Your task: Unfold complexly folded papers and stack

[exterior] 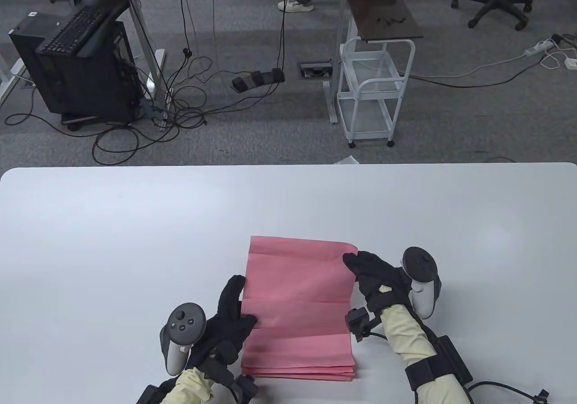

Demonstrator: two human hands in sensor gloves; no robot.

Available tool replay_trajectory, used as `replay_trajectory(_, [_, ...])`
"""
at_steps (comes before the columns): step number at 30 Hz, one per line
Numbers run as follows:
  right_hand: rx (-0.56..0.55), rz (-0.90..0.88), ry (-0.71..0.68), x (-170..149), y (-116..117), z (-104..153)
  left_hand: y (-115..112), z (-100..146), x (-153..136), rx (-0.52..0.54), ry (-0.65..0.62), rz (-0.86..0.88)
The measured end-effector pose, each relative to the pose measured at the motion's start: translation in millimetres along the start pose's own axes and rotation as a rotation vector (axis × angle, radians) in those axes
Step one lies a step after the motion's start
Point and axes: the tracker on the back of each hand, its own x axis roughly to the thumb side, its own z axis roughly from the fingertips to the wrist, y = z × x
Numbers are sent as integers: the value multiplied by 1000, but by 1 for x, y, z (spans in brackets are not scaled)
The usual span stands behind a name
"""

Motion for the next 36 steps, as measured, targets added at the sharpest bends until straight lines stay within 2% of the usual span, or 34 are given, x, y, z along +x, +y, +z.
replay_trajectory(2, [-11,55,9,3,0,-2,2,1,0,40,-15,34])
replay_trajectory(4, [-11,57,18,6,0,-2,5,-1,2,68,-51,-14])
replay_trajectory(13, [25,95,31,14,4,-14,5,-3,-6,12,-21,20])
replay_trajectory(16, [23,70,57,17,3,-18,6,-3,-7,-41,-7,-9])
replay_trajectory(18, [16,22,57,17,-1,-22,7,-4,-7,-180,44,-40])
replay_trajectory(20, [4,-35,68,18,-3,-24,10,-4,-7,-263,60,-107])
replay_trajectory(22, [4,-54,69,19,-4,-26,12,-4,-5,-251,39,-179])
replay_trajectory(24, [13,-24,62,19,-4,-26,12,-5,-3,-281,43,-186])
replay_trajectory(29, [15,-12,61,17,-3,-25,10,-5,-7,-298,55,-107])
replay_trajectory(32, [15,-20,65,14,-3,-25,9,-4,-10,-369,48,-39])
replay_trajectory(34, [12,-19,66,13,-3,-25,8,-2,-11,-321,61,-14])
replay_trajectory(36, [7,-13,66,13,-2,-25,6,-2,-10,-260,83,-61])
